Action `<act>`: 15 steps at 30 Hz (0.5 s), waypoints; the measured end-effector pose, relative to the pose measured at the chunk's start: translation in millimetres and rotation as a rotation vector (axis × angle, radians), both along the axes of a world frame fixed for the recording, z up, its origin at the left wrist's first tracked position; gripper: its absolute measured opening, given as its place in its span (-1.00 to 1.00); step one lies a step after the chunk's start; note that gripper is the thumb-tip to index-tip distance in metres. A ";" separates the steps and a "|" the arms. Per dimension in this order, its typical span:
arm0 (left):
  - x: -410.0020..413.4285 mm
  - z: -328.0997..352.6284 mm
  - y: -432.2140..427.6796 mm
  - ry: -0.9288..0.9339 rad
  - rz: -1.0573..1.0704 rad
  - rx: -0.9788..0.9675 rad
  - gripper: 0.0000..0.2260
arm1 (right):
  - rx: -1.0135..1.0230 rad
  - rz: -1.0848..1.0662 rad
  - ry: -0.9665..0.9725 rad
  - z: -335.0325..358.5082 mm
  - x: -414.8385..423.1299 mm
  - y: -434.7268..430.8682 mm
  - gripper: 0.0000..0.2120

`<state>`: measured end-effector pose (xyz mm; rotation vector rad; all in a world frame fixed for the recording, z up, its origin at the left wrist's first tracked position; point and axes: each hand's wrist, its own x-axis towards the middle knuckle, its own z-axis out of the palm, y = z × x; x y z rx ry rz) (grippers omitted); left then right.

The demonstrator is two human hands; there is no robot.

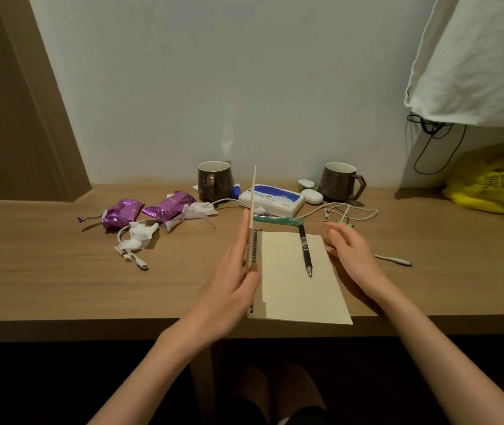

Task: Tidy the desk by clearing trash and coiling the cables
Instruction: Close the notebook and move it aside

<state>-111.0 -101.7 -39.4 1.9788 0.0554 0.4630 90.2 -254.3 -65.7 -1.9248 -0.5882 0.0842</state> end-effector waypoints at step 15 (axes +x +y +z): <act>48.4 -22.1 -40.0 0.379 -0.135 0.979 -0.38 | -0.030 0.100 0.016 2.4 1.4 -24.1 -0.65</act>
